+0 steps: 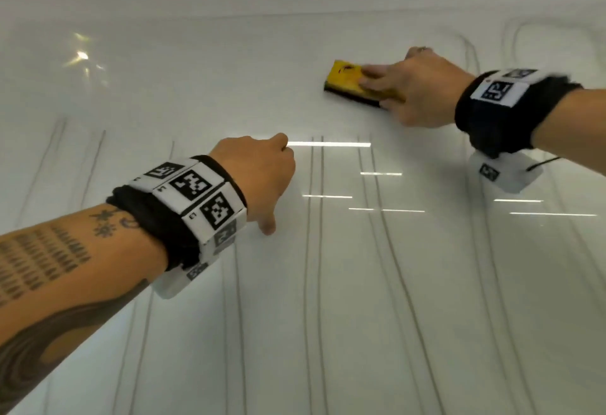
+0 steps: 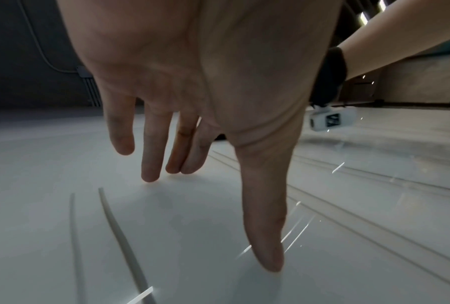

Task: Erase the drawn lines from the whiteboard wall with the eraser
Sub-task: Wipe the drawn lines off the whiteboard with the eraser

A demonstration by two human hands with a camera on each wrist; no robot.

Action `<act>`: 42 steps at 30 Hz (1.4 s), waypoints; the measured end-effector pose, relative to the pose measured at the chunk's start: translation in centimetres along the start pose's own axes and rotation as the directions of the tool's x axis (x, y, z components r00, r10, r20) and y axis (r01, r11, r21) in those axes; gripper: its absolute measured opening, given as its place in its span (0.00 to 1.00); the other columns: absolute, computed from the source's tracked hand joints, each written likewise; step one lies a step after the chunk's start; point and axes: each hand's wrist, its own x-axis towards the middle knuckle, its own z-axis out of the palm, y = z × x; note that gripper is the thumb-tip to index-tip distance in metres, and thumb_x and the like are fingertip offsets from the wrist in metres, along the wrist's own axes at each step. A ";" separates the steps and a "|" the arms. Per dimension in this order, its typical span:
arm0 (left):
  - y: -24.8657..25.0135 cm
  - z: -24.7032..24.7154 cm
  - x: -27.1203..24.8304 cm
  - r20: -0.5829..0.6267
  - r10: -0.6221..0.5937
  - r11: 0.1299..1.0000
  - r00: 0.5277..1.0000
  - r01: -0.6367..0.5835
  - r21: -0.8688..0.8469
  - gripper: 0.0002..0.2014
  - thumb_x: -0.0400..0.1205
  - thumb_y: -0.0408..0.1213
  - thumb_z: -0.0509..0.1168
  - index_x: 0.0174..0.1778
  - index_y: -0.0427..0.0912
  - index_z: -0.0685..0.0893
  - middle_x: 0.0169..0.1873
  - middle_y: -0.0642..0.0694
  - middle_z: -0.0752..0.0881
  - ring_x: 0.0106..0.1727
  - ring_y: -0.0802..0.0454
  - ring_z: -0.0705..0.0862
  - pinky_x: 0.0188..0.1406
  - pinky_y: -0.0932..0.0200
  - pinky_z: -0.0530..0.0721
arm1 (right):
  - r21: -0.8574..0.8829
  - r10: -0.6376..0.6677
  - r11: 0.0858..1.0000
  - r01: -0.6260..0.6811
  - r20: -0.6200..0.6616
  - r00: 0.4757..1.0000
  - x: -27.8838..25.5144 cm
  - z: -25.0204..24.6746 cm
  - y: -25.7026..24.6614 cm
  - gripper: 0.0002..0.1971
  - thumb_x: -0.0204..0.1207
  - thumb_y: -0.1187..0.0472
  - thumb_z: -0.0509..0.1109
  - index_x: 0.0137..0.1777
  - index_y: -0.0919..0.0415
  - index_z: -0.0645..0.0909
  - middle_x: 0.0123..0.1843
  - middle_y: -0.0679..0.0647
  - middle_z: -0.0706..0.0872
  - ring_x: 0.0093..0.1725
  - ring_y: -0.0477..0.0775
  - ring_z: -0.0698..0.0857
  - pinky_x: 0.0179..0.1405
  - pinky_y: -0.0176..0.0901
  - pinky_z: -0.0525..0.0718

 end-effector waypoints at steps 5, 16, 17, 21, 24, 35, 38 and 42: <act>0.4 0.5 0.2 0.032 -0.048 0.999 0.998 0.047 0.003 0.43 0.65 0.62 0.82 0.69 0.45 0.74 0.57 0.55 0.70 0.34 0.55 0.75 0.28 0.58 0.73 | 0.036 0.528 0.849 -0.528 -0.091 0.844 3.4 -1.5 10.4 0.15 0.81 0.62 0.70 0.63 0.71 0.77 0.63 0.78 0.79 0.63 0.80 0.79 0.72 0.70 0.76; 4.9 -3.2 1.4 0.149 -0.216 0.973 0.965 0.199 0.120 0.25 0.66 0.51 0.85 0.47 0.47 0.78 0.47 0.52 0.72 0.38 0.50 0.80 0.34 0.52 0.81 | -0.039 -0.193 0.980 0.194 0.028 0.981 -3.3 -0.2 0.5 0.25 0.86 0.56 0.62 0.83 0.50 0.72 0.84 0.56 0.72 0.65 0.75 0.79 0.70 0.53 0.68; 5.0 -3.4 1.4 0.158 -0.228 0.971 0.961 0.212 0.111 0.25 0.67 0.50 0.85 0.45 0.47 0.76 0.47 0.53 0.72 0.39 0.50 0.80 0.37 0.51 0.83 | -0.067 -0.071 0.995 0.071 0.010 0.997 -1.9 -0.3 3.2 0.24 0.85 0.57 0.63 0.81 0.53 0.74 0.82 0.60 0.74 0.67 0.78 0.78 0.73 0.58 0.71; 4.8 -3.4 0.6 0.163 -0.290 0.956 0.943 0.277 0.094 0.20 0.72 0.43 0.80 0.54 0.46 0.79 0.47 0.54 0.72 0.42 0.52 0.79 0.38 0.53 0.78 | 0.063 0.413 0.911 -0.408 -0.152 0.898 0.2 -0.5 12.2 0.16 0.81 0.61 0.71 0.63 0.70 0.80 0.54 0.72 0.81 0.47 0.73 0.80 0.54 0.66 0.86; 5.2 -3.8 0.1 -0.022 -0.261 0.951 0.965 0.261 0.169 0.22 0.77 0.38 0.71 0.66 0.43 0.77 0.56 0.51 0.76 0.53 0.49 0.79 0.40 0.53 0.78 | 0.074 0.349 0.936 -0.344 -0.066 0.935 0.2 0.1 11.3 0.15 0.78 0.62 0.68 0.62 0.68 0.80 0.52 0.71 0.80 0.48 0.73 0.79 0.59 0.65 0.85; 17.4 -5.8 2.8 -0.084 0.177 0.983 0.981 -0.181 -0.040 0.47 0.71 0.54 0.79 0.83 0.45 0.64 0.80 0.51 0.64 0.65 0.47 0.79 0.53 0.47 0.88 | 0.019 0.414 0.910 -0.413 -0.066 0.908 -4.9 0.4 20.6 0.20 0.85 0.56 0.64 0.76 0.59 0.78 0.70 0.73 0.80 0.63 0.80 0.81 0.69 0.71 0.79; 17.7 -5.8 3.1 -0.109 0.140 0.987 0.984 -0.147 -0.061 0.43 0.72 0.48 0.80 0.80 0.43 0.66 0.75 0.50 0.67 0.60 0.48 0.80 0.44 0.50 0.87 | 0.105 0.304 0.948 -0.300 -0.021 0.953 -6.2 0.7 16.8 0.24 0.84 0.53 0.63 0.79 0.55 0.76 0.79 0.68 0.76 0.69 0.81 0.77 0.78 0.68 0.71; 17.6 -6.0 3.0 -0.115 0.106 0.989 0.988 -0.117 -0.088 0.43 0.70 0.50 0.82 0.76 0.43 0.69 0.71 0.51 0.69 0.58 0.47 0.81 0.49 0.45 0.88 | 0.212 -0.188 0.958 0.192 -0.043 0.981 -12.6 2.2 9.4 0.26 0.85 0.58 0.65 0.83 0.47 0.74 0.86 0.48 0.70 0.62 0.75 0.76 0.72 0.60 0.72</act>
